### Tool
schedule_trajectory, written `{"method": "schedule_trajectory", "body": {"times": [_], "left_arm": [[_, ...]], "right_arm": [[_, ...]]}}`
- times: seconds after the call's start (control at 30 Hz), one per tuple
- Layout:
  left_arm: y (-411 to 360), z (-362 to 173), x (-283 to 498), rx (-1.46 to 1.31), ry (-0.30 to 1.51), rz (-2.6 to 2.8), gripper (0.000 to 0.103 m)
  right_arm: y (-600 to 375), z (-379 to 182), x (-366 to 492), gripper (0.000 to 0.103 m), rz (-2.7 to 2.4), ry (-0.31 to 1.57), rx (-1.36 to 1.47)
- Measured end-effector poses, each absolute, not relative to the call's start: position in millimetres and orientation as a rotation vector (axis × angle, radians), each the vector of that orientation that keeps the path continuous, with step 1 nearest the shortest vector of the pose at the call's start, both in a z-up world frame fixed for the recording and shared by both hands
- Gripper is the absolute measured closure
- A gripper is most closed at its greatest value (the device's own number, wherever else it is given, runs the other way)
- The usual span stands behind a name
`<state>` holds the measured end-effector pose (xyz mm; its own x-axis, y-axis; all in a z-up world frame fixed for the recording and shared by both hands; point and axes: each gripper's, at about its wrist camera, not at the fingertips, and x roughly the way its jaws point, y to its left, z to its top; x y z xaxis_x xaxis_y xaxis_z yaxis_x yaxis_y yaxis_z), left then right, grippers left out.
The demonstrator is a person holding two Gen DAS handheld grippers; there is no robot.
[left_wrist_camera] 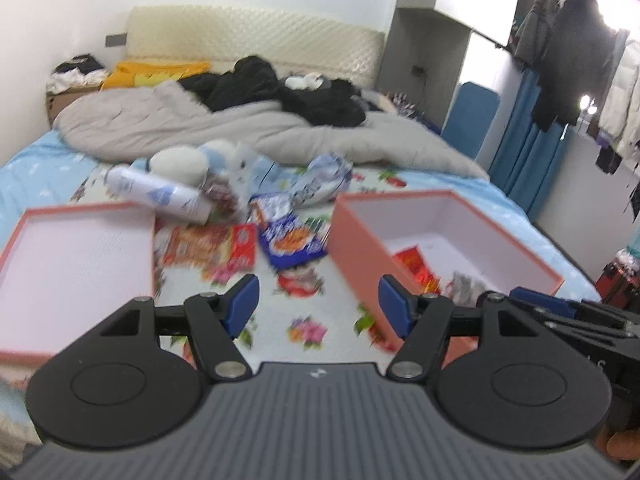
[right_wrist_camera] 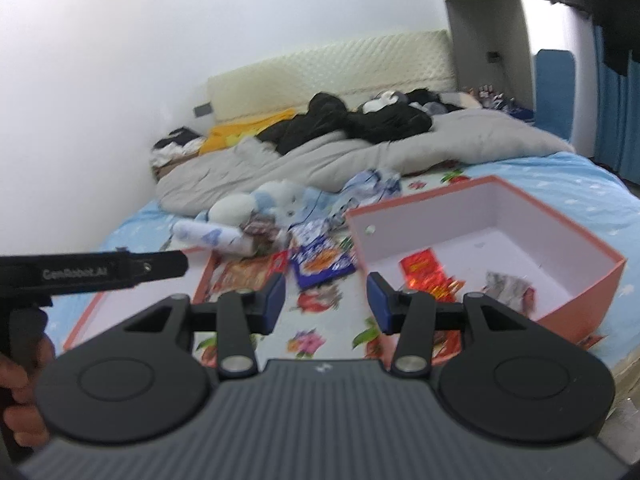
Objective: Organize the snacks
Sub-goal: 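Withdraw both open tools from the deep pink box toward the snack pile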
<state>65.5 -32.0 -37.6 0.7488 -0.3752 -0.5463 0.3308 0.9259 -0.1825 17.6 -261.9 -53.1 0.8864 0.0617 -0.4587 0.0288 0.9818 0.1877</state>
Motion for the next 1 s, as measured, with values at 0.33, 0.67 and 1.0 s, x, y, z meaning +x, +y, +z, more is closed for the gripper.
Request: {"method": "schedule_trajectory", "body": {"times": [0.33,0.67,1.0], "left_arm": [[-4.0,-80.8,55.9,-0.131,0.693,-0.316,0.032],[7.9,-102.6,74.7,-0.153,0.726,-0.284,0.032],[23.8,-119.7,120.0,-0.161,0.733,-0.230,0.032]], "right_arm": [[-229.1,-82.1,10.7,0.055,0.070,0.535,0.154],[-220.9,-102.2,25.0,0.055,0.070,0.562,0.143],[-213.1,-114.4,62.1,0.055,0.074,0.569,0.113]]}}
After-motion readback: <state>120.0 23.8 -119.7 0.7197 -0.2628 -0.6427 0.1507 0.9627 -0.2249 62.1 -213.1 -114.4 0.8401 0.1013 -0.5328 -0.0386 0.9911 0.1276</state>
